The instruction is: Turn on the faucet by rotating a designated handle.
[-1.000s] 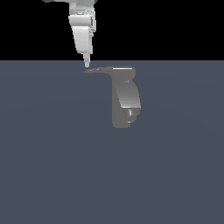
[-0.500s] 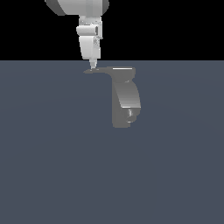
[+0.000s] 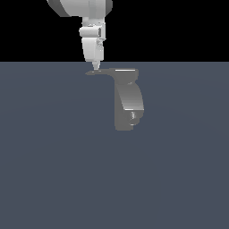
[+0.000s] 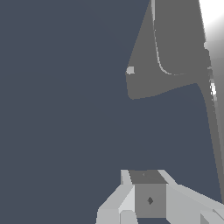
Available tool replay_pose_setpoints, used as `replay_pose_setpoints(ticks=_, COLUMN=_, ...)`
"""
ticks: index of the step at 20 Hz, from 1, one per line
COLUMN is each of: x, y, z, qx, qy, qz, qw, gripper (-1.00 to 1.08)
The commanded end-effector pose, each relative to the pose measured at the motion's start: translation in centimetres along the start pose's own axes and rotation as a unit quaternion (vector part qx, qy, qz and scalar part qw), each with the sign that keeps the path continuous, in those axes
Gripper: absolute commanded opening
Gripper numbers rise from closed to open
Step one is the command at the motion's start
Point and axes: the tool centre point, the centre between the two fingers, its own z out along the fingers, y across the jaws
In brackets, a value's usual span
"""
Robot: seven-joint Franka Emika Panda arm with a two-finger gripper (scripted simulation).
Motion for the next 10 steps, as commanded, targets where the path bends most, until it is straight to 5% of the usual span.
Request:
replay_pose_setpoints(ticks=1, x=0.0, y=0.0, z=0.0, qx=0.000, qy=0.000, qz=-0.001, qw=1.0000, gripper=-1.00)
replay_pose_setpoints(ticks=10, x=-0.1, y=1.6, z=0.0, qx=0.000, qy=0.000, qz=-0.001, qw=1.0000, gripper=-1.00)
